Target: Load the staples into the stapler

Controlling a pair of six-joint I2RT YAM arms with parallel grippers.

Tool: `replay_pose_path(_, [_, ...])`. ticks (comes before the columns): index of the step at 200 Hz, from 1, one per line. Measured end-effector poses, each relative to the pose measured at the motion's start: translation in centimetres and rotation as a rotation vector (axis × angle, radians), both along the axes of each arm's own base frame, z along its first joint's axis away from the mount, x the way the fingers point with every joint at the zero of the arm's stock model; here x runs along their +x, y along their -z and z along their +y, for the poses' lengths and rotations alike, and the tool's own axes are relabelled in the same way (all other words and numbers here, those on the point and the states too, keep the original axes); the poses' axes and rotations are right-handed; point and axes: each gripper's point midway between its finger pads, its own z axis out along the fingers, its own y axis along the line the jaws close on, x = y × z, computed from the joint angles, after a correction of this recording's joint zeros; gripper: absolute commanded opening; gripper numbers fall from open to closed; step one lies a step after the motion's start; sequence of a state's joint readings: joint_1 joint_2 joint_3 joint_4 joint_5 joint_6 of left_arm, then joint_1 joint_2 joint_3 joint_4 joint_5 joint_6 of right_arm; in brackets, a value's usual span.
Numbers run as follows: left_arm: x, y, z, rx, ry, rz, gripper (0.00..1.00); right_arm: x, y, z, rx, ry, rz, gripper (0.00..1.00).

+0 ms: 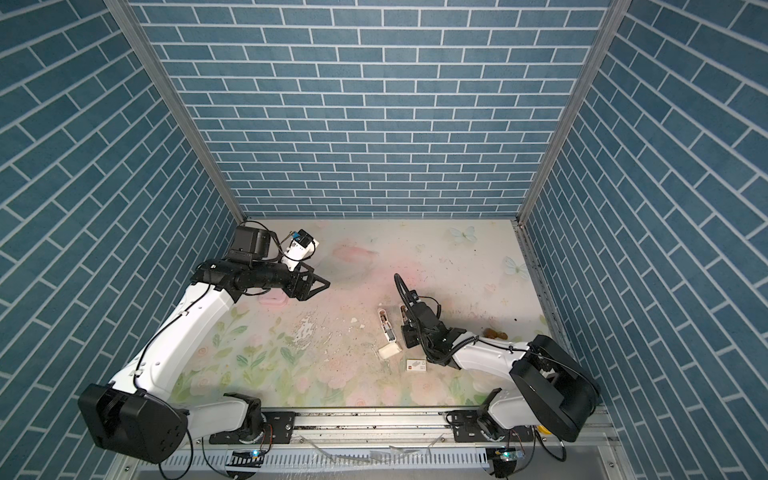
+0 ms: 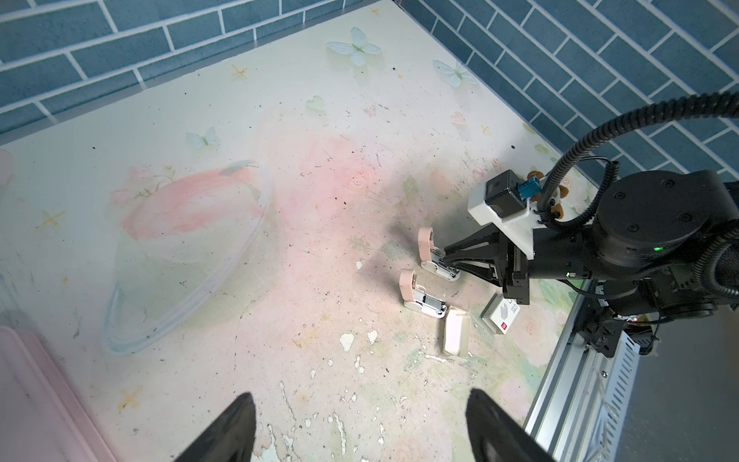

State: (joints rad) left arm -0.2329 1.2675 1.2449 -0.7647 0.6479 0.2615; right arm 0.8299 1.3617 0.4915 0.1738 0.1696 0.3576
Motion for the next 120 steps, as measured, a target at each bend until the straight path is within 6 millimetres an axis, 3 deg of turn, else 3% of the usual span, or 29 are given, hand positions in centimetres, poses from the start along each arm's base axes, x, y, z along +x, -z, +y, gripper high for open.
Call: replay_pose_path(120, [0.0, 0.01, 0.0, 0.0, 0.0, 0.0, 0.84, -0.04, 0.72, -0.01, -0.014, -0.001, 0.014, 0.0])
